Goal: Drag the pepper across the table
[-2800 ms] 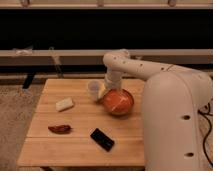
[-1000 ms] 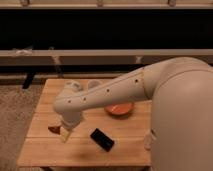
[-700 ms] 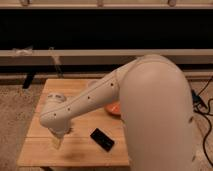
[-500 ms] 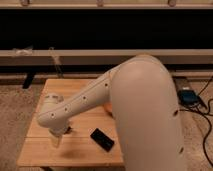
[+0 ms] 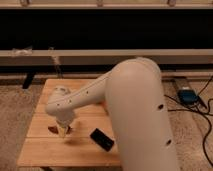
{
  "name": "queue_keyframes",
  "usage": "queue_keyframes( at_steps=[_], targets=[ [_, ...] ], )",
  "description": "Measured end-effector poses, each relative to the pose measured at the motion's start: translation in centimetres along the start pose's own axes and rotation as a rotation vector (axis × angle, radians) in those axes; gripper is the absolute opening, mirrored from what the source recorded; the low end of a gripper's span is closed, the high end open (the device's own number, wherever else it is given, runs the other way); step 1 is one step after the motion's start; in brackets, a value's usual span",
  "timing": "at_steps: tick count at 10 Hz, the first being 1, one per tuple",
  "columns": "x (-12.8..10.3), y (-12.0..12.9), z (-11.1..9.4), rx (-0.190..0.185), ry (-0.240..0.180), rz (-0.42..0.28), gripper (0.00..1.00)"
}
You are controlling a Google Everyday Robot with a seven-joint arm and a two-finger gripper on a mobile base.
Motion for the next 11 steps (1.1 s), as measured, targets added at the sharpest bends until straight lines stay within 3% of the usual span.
queue_keyframes(
  at_steps=[2,4,11],
  targets=[
    [0.03,-0.15,0.85,0.0,0.013,0.013,0.8],
    [0.13,-0.11,1.08,0.004,0.018,0.016,0.7],
    [0.2,0.6,0.61,0.016,0.019,0.018,0.02]
  ],
)
